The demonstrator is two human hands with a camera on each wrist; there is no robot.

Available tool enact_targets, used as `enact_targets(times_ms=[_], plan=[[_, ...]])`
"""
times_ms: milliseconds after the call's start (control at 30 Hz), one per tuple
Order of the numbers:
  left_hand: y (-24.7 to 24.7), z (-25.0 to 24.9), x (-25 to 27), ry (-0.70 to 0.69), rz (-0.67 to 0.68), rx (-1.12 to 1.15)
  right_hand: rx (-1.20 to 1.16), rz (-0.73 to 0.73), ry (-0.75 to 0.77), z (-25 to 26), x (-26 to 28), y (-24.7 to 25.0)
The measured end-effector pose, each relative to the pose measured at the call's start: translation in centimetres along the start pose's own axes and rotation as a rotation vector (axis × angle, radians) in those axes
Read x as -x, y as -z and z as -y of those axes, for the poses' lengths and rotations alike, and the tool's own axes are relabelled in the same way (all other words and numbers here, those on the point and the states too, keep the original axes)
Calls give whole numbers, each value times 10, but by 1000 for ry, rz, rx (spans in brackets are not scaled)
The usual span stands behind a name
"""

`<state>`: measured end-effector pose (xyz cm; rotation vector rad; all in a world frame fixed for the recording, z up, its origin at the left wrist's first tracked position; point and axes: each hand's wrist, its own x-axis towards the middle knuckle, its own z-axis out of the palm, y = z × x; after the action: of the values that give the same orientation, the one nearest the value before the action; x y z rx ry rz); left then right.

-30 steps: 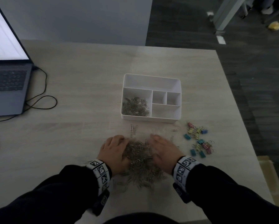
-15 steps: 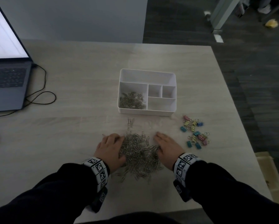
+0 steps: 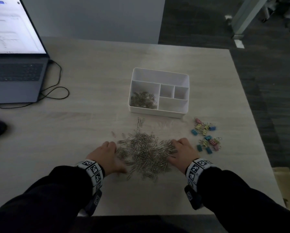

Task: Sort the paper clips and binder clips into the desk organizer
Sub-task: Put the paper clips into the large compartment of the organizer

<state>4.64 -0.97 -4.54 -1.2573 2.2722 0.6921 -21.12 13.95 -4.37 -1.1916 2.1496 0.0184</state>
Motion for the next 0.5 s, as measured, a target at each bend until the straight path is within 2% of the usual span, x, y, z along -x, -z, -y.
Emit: enact_targets(times_ms=[100,200,267,367,500], plan=[[-6,-7,7,-24,63,-25,-38,56,99,12,4,-10],[-7,-13,13,-21,87,-67,-36,19,151,11,5,-6],[-2,-14,16,6,114,-129,-11,14,113,3,5,1],[1,-10,20,91,190,-231,43,80,10,-10,8,7],[-7,-11,21,134,241,-185,48,143,-13,-11,15,-1]])
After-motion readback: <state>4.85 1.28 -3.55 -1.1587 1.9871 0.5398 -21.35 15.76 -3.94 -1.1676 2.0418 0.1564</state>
